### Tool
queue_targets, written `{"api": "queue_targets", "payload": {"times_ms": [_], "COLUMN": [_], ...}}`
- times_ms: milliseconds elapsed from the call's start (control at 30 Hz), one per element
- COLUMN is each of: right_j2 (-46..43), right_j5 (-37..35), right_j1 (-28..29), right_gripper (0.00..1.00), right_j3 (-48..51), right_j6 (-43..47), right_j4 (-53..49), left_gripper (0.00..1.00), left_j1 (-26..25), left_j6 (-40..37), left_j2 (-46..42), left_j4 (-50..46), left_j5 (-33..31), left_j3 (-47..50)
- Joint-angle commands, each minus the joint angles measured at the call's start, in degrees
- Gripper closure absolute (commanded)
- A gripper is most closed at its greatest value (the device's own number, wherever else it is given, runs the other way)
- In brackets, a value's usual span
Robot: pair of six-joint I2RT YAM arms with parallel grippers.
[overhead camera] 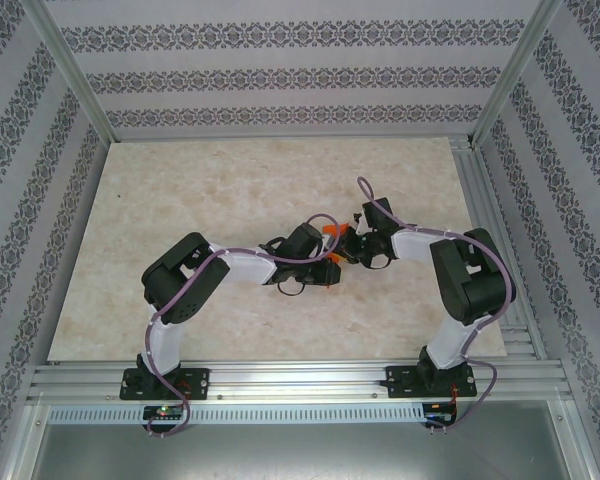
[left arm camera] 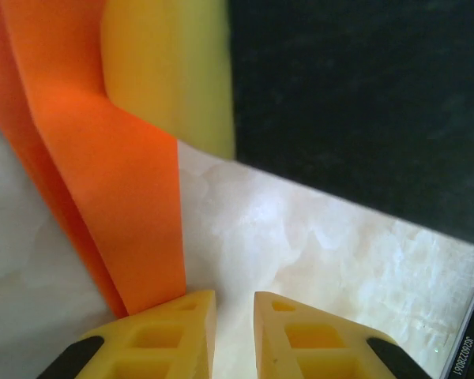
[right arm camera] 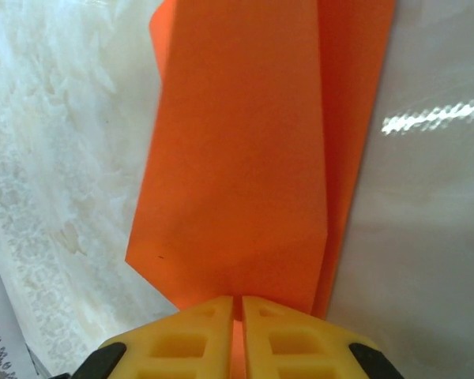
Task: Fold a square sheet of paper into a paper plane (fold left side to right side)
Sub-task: Fold the wing for the fifth time at the center of the table.
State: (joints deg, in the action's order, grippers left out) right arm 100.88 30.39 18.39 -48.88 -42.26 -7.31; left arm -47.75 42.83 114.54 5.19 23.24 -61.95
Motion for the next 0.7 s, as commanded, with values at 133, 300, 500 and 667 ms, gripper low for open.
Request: {"api": "queue_targets", "payload": {"times_ms": [133, 300, 500, 667], "right_j2": [4.7, 6.33, 7.64, 9.09], "right_j5": [-5.37, -8.84, -10.29, -10.7], "right_j1": [0.42, 0.04, -0.96, -1.94], "right_gripper": [0.88, 0.88, 0.88, 0.88], "right_j3": [-5.03, -7.85, -10.31, -12.38], "right_j6": [4.36, 7.2, 8.98, 10.0], "right_j4": [-3.17, -6.37, -7.38, -7.98], "left_gripper": [0.78, 0.78, 0.78, 0.78], "left_j1": [0.11, 0.11, 0.11, 0.11], "left_j6": [1.05, 1.28, 1.33, 1.44], "left_j2": [1.83, 1.61, 0.95, 0.89], "left_j4": [-4.87, -4.63, -4.43, -4.22], "left_j5": [-0.47, -0.06, -1.01, -1.06], "left_j3": [3.13, 4.16, 5.84, 6.36]}}
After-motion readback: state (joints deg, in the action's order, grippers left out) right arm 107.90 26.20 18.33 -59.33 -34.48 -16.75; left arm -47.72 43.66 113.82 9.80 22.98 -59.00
